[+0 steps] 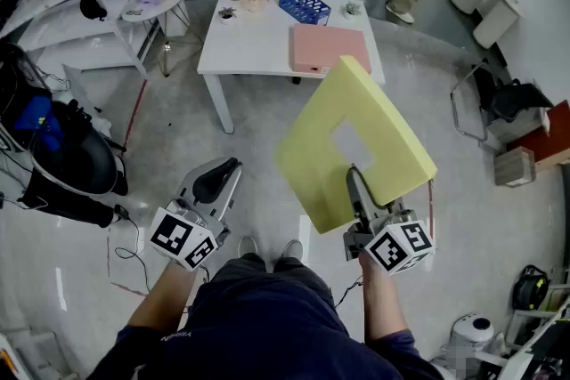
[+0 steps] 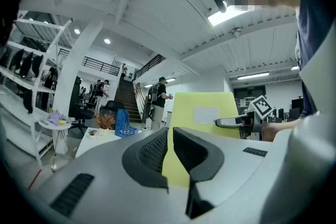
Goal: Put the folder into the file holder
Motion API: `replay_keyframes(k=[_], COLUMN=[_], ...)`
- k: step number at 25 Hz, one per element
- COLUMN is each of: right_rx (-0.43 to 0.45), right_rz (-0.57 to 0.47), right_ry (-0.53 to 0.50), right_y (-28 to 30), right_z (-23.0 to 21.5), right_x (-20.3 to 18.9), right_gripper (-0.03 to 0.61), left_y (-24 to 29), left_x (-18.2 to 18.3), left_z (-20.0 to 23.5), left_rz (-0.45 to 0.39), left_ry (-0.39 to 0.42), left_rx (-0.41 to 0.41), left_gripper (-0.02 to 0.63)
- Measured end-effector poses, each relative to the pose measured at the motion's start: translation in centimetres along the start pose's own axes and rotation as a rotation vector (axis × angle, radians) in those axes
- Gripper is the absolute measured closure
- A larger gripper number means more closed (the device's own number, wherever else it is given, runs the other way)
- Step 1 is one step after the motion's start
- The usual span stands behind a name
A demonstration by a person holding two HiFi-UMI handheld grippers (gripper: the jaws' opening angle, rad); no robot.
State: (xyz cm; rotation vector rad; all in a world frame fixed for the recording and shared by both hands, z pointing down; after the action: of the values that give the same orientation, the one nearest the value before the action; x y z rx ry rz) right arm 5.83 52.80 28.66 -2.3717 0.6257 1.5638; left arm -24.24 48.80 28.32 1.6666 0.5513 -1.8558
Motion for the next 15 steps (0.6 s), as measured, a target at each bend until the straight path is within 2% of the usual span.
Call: replay_keyframes(k=[15], right_rx=[0.004], right_rz=[0.012], right_ry=[-0.012], right_y=[-0.1], right_z=[-2.8], right_x=[0.5], right_gripper=[0.407], left_y=[1.7], left_x=[-0.4], left_z=[-1.5], left_rz=[0.018], left_ry=[-0.002], left_rx=[0.03], left_gripper=[0.558])
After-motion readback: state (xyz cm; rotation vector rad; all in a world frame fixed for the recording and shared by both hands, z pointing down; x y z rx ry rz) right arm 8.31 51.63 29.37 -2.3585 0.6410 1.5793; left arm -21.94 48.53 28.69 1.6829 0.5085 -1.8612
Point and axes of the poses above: the fingertips, and each gripper's own axes: y forward along the fingers, z to its left, x out of its top, the point moved 7 cm from there along -y, backward along the fingers, and after that the axes turned 7 degrees about x, right-handed, at the moved point
